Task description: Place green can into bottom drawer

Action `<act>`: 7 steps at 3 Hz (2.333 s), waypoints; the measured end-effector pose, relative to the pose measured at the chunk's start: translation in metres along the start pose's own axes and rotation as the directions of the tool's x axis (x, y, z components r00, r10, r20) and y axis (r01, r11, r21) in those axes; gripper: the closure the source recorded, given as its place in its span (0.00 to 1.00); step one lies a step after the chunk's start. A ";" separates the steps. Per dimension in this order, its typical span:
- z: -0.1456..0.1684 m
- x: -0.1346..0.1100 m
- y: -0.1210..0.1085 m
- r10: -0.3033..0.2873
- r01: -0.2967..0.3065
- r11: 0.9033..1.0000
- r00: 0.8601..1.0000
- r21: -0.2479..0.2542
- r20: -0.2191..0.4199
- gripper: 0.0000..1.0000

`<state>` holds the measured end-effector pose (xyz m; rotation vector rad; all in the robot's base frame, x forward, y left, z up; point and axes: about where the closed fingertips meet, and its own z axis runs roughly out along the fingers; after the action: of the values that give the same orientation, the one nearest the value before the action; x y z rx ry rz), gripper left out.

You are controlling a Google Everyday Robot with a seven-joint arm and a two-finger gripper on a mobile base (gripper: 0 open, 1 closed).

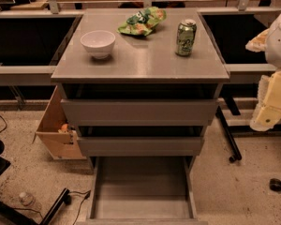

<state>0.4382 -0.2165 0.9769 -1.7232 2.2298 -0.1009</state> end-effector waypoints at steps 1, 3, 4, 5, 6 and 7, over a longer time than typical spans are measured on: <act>0.000 0.000 0.000 0.000 0.000 1.000 1.000 0.000 0.000 0.00; 0.019 -0.006 -0.062 0.092 -0.110 0.991 0.974 0.082 0.207 0.00; 0.037 -0.007 -0.122 0.162 -0.226 0.967 0.899 0.114 0.408 0.00; 0.053 -0.011 -0.158 0.185 -0.288 0.950 0.830 0.120 0.526 0.00; 0.067 -0.008 -0.177 0.185 -0.329 0.935 0.773 0.134 0.607 0.00; 0.068 -0.009 -0.179 0.183 -0.334 0.932 0.767 0.140 0.615 0.00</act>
Offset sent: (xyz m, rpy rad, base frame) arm 0.0597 -0.0054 -0.0068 0.1832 -0.1552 -0.0330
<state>0.6271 -0.2469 0.9588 -1.0912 1.8548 0.2024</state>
